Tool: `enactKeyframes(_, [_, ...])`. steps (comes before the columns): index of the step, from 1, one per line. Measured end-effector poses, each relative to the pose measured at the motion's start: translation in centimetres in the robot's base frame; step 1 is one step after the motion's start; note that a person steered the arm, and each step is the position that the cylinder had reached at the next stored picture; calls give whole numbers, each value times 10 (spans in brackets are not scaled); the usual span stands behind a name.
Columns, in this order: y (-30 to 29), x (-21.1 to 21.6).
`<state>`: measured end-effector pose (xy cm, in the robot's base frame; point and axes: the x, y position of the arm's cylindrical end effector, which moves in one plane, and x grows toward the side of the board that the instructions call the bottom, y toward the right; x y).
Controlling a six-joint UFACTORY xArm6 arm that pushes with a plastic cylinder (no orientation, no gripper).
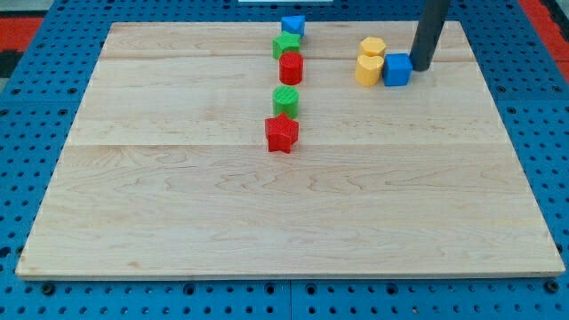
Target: Push the blue cube right to the yellow heart
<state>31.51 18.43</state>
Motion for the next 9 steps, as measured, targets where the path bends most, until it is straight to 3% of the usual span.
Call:
enactKeyframes(1, [-22,12])
enactKeyframes(3, [-25,-20])
enactKeyframes(9, [-98,-33])
